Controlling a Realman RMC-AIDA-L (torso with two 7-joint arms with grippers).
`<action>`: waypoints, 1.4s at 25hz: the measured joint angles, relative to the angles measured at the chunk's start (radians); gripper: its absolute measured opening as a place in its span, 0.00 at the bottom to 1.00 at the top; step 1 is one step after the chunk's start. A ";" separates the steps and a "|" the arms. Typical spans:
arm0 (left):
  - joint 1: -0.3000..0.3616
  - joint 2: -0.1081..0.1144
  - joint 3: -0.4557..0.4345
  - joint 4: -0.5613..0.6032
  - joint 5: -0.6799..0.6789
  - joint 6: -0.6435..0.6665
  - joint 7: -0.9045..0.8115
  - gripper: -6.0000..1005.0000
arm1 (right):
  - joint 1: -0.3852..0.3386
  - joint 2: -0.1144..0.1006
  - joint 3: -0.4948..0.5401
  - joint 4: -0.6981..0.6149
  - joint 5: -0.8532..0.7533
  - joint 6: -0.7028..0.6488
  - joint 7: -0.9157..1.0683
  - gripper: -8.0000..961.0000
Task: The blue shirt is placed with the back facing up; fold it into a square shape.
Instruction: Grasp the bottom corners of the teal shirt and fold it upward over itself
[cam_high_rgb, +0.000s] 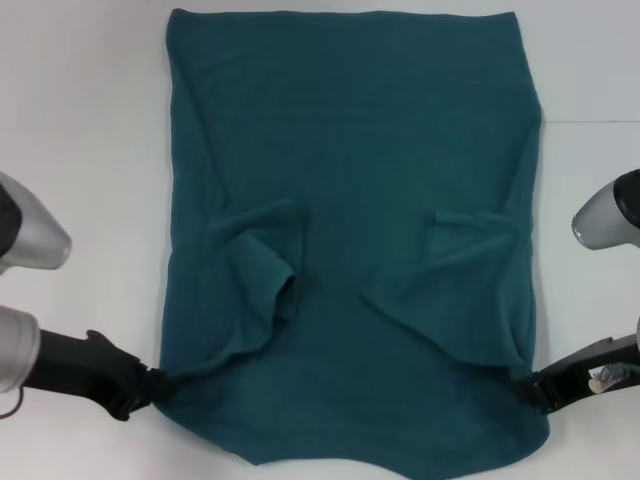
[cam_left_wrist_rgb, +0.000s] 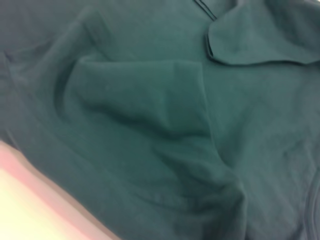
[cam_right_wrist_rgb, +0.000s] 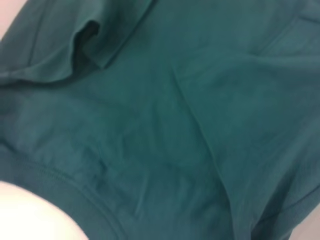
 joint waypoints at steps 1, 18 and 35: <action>0.002 0.000 -0.016 0.011 0.004 0.013 0.003 0.06 | -0.002 0.000 -0.004 -0.007 0.002 -0.007 0.000 0.02; 0.093 -0.001 -0.134 0.143 0.069 0.123 0.041 0.06 | -0.089 0.011 -0.061 -0.112 0.067 -0.076 -0.028 0.03; 0.151 -0.024 -0.209 0.259 0.069 0.243 0.066 0.05 | -0.170 0.014 -0.092 -0.184 0.185 -0.117 -0.053 0.03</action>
